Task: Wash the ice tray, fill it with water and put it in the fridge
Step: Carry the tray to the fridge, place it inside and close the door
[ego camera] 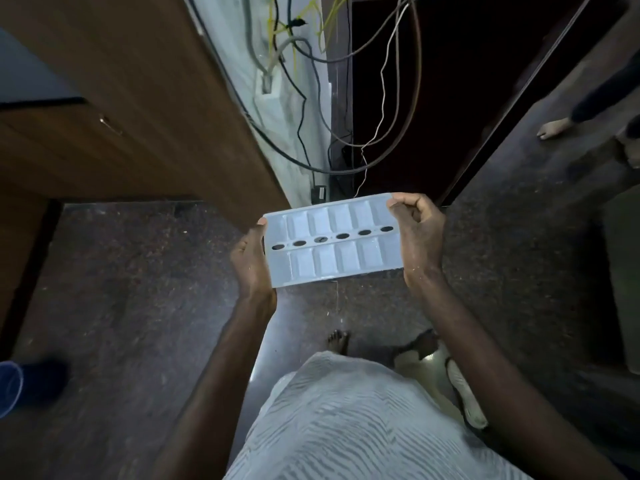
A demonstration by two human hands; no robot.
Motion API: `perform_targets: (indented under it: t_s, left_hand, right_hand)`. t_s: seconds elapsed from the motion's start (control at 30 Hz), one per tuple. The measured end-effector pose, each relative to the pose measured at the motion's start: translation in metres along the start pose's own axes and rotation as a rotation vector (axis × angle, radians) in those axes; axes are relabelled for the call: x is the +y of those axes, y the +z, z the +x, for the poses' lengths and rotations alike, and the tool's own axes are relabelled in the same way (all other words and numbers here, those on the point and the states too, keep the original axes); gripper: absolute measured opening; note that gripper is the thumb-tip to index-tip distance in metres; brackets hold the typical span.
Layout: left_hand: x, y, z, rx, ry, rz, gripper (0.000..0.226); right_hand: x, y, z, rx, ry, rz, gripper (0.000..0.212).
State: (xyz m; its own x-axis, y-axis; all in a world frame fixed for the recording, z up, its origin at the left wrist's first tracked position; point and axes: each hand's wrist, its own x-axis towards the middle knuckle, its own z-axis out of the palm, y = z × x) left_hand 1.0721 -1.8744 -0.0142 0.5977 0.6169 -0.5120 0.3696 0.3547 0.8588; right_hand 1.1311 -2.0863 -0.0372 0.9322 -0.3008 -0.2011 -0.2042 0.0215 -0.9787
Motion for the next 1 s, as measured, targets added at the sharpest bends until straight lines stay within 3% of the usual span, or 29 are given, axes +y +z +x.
perform_targets:
  t_s: [0.13, 0.27, 0.53, 0.7, 1.0]
  left_hand:
    - [-0.017, 0.049, -0.019, 0.024, -0.015, -0.03, 0.033]
    - [-0.036, 0.107, -0.04, 0.019, -0.021, -0.019, 0.022]
    - [-0.063, 0.214, -0.073, 0.021, -0.029, -0.031, 0.038]
    - [-0.072, 0.268, -0.09, -0.035, -0.03, -0.031, 0.019]
    - [-0.069, 0.344, -0.096, -0.115, 0.028, 0.006, 0.022]
  right_hand:
    - [0.002, -0.042, 0.038, -0.033, 0.021, -0.005, 0.01]
    - [0.001, -0.09, 0.081, -0.045, 0.025, -0.013, 0.01]
    - [-0.008, -0.181, 0.154, -0.022, 0.012, -0.034, 0.01]
    - [-0.017, -0.223, 0.191, 0.011, -0.004, -0.045, 0.01]
    - [-0.021, -0.264, 0.255, 0.032, 0.008, -0.055, 0.006]
